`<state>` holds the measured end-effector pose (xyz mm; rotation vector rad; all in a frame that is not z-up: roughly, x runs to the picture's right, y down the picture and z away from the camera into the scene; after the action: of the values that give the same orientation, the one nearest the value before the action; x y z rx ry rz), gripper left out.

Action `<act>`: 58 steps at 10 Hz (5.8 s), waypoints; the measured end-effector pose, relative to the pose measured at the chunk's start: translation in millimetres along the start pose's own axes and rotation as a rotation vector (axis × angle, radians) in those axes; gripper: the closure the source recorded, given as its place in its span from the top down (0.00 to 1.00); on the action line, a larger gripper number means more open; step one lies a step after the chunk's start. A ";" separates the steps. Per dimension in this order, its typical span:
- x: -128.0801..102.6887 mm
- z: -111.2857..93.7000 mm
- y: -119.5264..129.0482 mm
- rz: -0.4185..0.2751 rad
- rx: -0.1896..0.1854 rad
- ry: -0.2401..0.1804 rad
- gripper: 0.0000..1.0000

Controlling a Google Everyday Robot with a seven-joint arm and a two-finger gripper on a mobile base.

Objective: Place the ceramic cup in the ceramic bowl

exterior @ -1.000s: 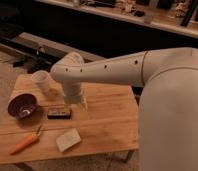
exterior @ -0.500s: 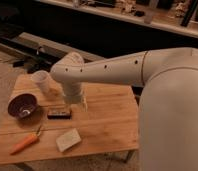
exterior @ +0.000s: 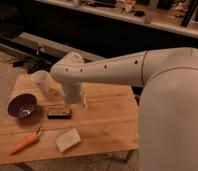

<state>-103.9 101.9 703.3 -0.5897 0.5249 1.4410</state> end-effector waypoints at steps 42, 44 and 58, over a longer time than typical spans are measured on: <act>-196.0 -58.8 192.1 -0.325 0.033 -0.300 0.65; -214.4 -58.7 195.2 -0.317 0.026 -0.303 0.65; -250.7 16.2 164.6 -0.268 -0.035 -0.083 0.37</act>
<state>-285.0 -69.8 870.5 -0.6008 0.3415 1.2166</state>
